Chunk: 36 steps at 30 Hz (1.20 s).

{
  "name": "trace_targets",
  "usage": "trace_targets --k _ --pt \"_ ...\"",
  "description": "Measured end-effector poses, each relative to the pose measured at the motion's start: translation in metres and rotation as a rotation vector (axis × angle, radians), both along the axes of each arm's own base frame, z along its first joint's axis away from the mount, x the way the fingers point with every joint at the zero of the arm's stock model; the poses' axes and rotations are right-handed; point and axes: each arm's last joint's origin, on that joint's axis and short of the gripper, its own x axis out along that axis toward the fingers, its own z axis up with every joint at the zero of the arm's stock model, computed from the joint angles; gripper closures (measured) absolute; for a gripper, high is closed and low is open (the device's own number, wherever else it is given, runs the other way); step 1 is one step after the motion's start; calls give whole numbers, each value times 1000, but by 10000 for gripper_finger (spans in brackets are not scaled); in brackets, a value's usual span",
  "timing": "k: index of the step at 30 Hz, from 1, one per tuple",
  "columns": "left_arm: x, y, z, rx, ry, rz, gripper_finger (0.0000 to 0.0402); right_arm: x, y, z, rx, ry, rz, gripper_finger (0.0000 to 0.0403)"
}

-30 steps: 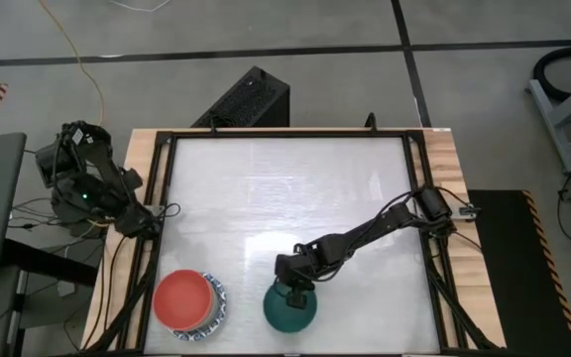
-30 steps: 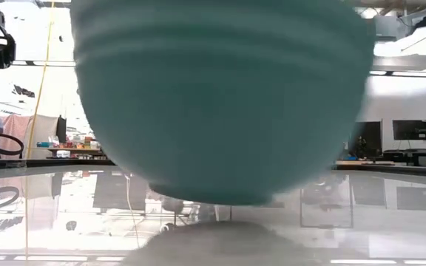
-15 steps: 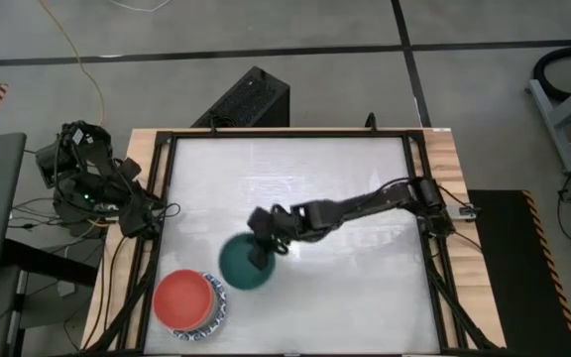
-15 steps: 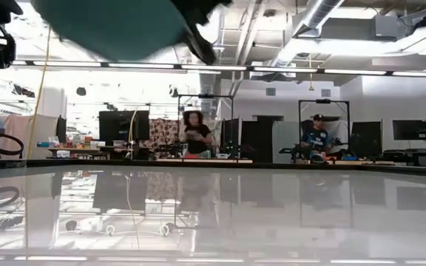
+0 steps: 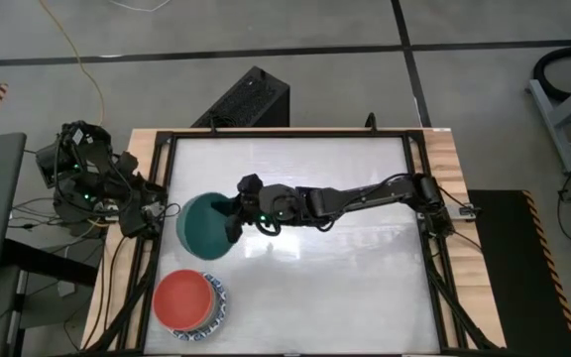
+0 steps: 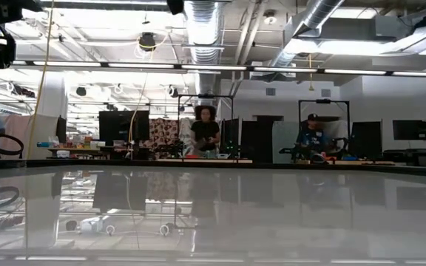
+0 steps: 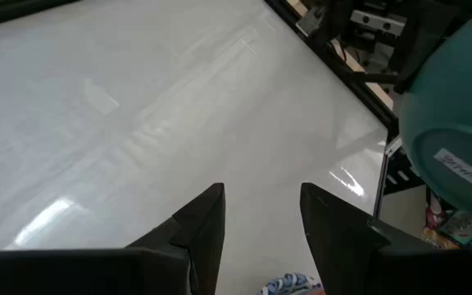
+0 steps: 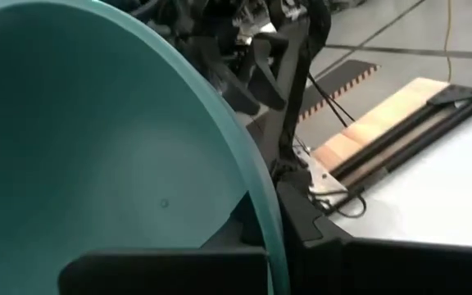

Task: Nest bowls inside each other
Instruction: Stack the green bowl into the red bowl

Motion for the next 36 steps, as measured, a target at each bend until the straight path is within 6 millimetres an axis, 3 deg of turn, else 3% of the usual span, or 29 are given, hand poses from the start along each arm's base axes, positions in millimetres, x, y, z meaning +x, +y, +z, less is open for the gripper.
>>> trace_targets --k 14,24,36 --pt "0 0 0 -13 -1 8 253 13 26 -7 48 -90 44 390" --pt "-1 -1 -1 -69 47 -9 253 57 62 -15 31 -50 138 390" --pt "-1 -2 -2 -27 61 -51 253 52 80 -27 114 -6 95 390"
